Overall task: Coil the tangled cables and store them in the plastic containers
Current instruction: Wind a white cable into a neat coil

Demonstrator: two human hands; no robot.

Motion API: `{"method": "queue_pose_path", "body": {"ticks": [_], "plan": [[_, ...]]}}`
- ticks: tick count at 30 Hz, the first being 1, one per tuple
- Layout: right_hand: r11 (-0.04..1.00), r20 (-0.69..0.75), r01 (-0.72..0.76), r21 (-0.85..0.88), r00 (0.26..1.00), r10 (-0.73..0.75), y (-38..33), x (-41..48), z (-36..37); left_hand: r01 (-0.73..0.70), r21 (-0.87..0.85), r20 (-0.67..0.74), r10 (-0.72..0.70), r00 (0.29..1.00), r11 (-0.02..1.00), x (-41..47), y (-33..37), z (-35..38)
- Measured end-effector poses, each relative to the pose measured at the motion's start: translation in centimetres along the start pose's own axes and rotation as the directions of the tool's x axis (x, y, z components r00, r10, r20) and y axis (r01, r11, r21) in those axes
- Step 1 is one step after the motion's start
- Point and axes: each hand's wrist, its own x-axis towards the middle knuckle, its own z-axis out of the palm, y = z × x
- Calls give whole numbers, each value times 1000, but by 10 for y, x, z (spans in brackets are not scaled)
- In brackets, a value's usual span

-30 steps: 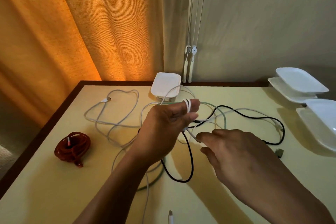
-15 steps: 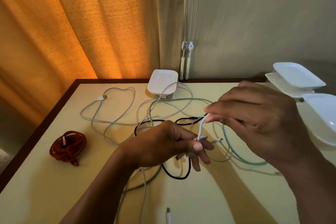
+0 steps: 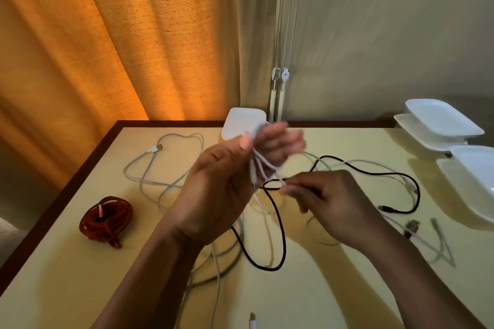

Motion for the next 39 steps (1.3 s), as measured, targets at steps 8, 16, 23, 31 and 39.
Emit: {"method": "queue_pose_path", "body": {"ticks": [8, 16, 23, 31, 39], "plan": [[911, 91, 129, -392, 991, -101, -35, -20, 0, 46, 468, -344, 133, 929, 882, -3, -12, -33], [790, -135, 313, -527, 887, -441, -56, -16, -40, 347, 704, -148, -349, 925, 619, -15, -7, -25], [939, -307, 278, -201, 893, -330, -35, -1, -41, 383, 444, 180, -500, 847, 810, -15, -1, -9], [971, 126, -170, 169, 981, 150, -3, -4, 2, 68, -59, 117, -61, 991, 996, -9, -9, -4], [948, 198, 49, -315, 980, 15, -47, -21, 6, 125, 593, -334, 102, 937, 796, -11, -18, -24]]}}
